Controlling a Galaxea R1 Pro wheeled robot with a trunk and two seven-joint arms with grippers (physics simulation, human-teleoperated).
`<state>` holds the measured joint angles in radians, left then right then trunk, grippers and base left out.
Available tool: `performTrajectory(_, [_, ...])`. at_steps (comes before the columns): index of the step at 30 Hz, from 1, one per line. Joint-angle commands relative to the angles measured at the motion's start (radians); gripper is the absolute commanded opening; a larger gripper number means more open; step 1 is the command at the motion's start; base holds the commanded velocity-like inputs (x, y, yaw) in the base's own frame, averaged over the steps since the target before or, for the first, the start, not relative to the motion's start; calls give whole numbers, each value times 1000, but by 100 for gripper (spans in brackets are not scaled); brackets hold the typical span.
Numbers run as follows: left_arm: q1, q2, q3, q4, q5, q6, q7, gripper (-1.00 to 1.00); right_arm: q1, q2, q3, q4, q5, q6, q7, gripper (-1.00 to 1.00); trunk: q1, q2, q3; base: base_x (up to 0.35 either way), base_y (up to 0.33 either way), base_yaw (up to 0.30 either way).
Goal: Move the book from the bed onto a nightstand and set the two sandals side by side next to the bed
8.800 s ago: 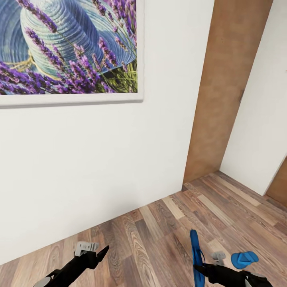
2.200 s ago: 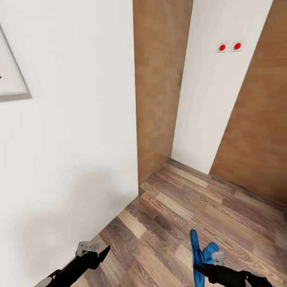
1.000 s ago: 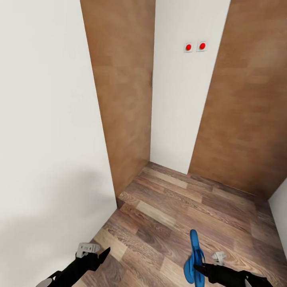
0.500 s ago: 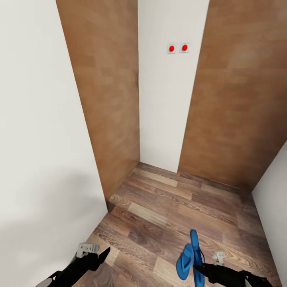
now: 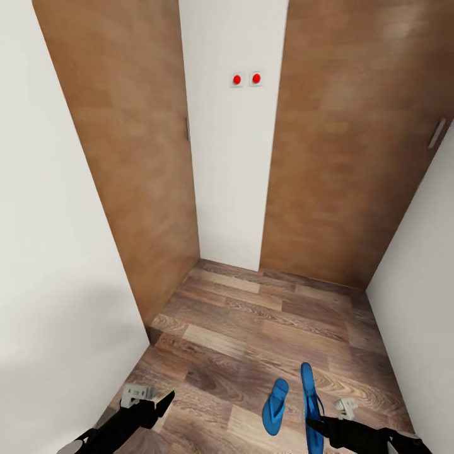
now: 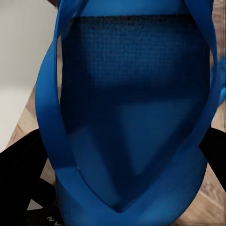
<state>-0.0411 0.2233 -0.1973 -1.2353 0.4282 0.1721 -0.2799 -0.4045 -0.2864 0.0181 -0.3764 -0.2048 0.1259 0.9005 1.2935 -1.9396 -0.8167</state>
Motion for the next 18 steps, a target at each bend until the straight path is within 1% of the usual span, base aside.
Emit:
performTrajectory(1, [0,1,-1,-1,11,7,-1,100,-1,0,2,0,-10,11,3,-100,0,0,-1,0,0,-244])
performTrajectory(18, [0,1,-1,-1,11,7,-1,100,-1,0,2,-1,-10,11,3,-100,0,0,0,0,0,-237])
